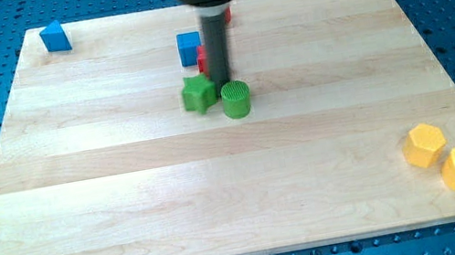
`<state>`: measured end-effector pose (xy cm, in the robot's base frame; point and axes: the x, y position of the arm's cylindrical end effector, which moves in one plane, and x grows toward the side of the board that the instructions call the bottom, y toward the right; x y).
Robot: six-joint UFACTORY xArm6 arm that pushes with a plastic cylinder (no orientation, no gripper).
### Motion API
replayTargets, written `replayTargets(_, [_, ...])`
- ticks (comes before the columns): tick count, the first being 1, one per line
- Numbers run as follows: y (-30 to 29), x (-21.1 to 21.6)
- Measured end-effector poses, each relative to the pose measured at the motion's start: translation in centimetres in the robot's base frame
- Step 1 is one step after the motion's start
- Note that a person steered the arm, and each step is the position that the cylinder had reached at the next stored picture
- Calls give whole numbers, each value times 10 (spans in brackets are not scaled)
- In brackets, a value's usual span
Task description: Push the cube to the top right corner of the board
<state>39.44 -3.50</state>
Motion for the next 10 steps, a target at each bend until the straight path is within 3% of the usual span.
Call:
replayTargets(1, [-52,-31])
replayTargets(3, [-41,-80])
replayTargets(6, [129,-92])
replayTargets(7, [157,-88])
replayTargets(9, [229,-132])
replayTargets(10, [252,-92])
